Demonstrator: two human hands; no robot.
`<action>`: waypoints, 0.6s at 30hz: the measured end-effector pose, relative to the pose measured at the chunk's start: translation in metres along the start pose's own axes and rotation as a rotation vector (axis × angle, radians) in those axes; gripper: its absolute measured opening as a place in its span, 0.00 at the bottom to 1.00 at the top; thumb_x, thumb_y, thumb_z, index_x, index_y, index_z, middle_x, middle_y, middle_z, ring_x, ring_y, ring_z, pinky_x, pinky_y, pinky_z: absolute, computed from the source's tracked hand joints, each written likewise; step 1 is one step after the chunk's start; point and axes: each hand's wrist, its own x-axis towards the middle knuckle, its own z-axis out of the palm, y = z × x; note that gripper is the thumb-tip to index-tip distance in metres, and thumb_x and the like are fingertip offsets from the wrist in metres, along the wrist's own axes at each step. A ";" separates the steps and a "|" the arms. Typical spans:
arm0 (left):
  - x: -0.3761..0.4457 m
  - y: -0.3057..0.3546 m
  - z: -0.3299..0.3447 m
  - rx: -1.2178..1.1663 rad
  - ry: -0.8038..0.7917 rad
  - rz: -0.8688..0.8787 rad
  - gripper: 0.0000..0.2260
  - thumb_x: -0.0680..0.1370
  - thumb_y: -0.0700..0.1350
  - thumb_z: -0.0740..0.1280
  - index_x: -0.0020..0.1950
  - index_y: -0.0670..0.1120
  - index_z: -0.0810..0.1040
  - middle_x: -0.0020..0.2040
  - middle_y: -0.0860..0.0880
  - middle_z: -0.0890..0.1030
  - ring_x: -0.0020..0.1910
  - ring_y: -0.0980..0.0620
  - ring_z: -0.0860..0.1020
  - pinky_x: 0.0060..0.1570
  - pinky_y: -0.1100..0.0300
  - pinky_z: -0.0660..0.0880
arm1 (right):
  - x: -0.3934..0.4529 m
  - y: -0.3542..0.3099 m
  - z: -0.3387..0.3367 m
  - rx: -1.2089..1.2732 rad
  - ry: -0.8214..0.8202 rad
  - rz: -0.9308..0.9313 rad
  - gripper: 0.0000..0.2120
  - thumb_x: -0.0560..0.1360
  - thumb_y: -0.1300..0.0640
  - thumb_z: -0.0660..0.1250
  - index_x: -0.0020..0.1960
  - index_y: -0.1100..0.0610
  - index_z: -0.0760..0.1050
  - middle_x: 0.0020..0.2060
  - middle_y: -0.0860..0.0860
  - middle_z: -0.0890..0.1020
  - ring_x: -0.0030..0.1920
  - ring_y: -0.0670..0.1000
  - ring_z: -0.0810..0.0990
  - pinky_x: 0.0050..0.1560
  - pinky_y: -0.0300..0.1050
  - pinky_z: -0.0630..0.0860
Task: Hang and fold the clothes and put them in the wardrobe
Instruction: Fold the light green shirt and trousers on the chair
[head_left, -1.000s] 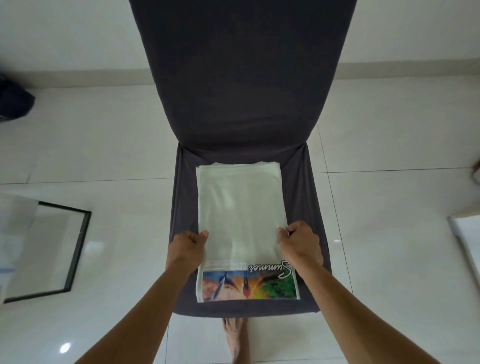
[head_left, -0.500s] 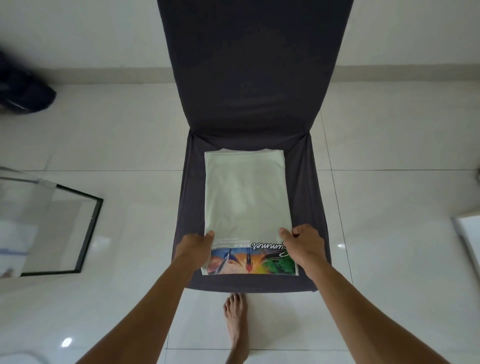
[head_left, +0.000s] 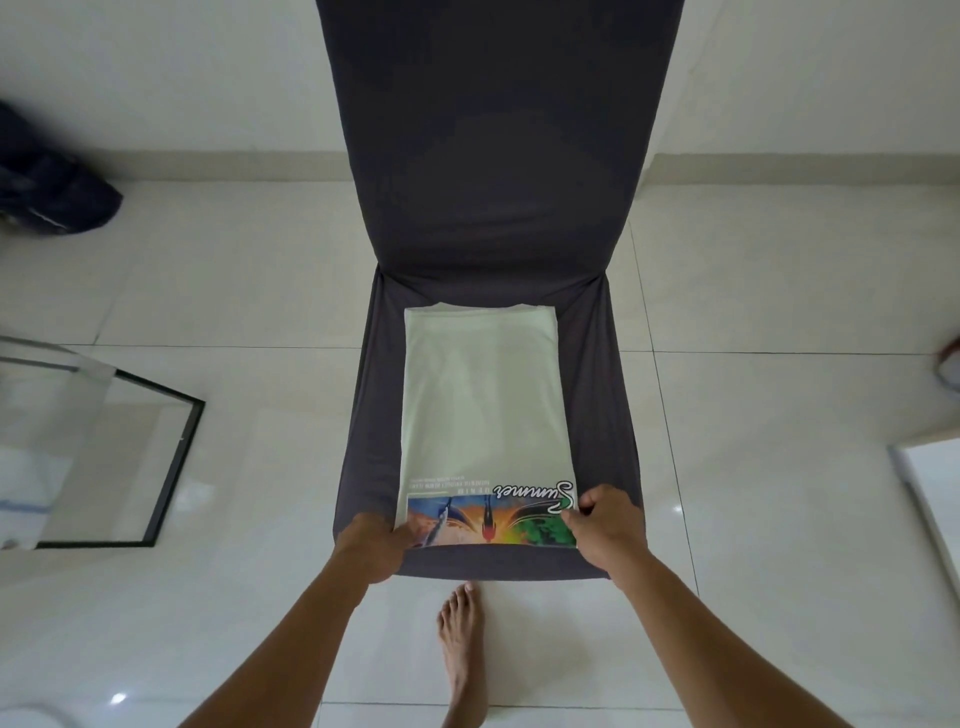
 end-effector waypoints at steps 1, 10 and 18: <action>0.000 0.000 0.001 -0.004 0.023 -0.013 0.19 0.79 0.58 0.66 0.54 0.42 0.80 0.37 0.48 0.77 0.33 0.52 0.74 0.28 0.62 0.67 | -0.002 0.000 -0.001 -0.004 0.004 0.005 0.07 0.76 0.51 0.71 0.51 0.53 0.76 0.51 0.52 0.83 0.48 0.54 0.78 0.48 0.44 0.74; 0.007 0.057 -0.009 -0.001 0.345 0.216 0.11 0.76 0.54 0.69 0.44 0.46 0.75 0.39 0.50 0.79 0.38 0.51 0.77 0.36 0.58 0.72 | 0.004 -0.044 -0.016 0.134 0.056 -0.041 0.16 0.78 0.46 0.66 0.60 0.56 0.75 0.51 0.53 0.80 0.53 0.57 0.80 0.49 0.46 0.73; 0.009 0.138 0.006 -0.117 0.090 0.401 0.16 0.76 0.62 0.66 0.47 0.49 0.79 0.41 0.50 0.83 0.39 0.53 0.80 0.36 0.63 0.73 | 0.004 -0.067 -0.003 0.372 0.010 -0.170 0.04 0.77 0.53 0.69 0.48 0.53 0.76 0.42 0.48 0.83 0.39 0.46 0.81 0.36 0.36 0.77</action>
